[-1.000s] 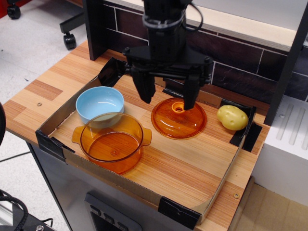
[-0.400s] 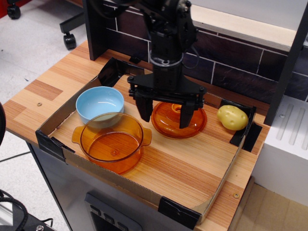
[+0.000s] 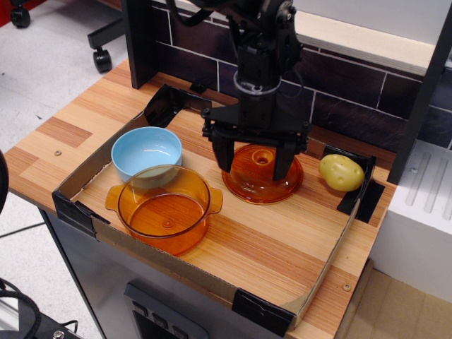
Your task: Put lid on pot
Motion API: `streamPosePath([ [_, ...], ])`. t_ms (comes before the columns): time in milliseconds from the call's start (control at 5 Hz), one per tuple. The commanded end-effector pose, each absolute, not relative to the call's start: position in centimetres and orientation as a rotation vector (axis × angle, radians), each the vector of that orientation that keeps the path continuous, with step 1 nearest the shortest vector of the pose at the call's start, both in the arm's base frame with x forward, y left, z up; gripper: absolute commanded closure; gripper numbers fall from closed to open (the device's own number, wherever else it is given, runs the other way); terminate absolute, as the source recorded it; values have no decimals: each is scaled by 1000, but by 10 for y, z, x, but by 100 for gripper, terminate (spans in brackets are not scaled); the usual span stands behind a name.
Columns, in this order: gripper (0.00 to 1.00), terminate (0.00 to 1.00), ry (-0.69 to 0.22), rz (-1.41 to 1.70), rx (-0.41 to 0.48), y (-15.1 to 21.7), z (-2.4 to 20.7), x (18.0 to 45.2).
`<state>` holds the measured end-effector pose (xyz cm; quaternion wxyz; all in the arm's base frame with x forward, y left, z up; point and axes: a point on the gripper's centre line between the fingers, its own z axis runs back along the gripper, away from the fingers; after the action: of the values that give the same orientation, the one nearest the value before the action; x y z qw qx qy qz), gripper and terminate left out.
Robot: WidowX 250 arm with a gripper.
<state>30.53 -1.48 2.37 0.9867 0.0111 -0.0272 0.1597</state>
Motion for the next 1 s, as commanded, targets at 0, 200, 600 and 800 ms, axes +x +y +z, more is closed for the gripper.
streamPosePath([
  [0, 0, 0, -95, 334, 17, -17, 38, 324],
  [200, 0, 0, -93, 334, 25, -17, 37, 324],
  [600, 100, 0, -98, 331, 36, -17, 36, 325],
  [800, 100, 0, -97, 332, 51, -16, 31, 328],
])
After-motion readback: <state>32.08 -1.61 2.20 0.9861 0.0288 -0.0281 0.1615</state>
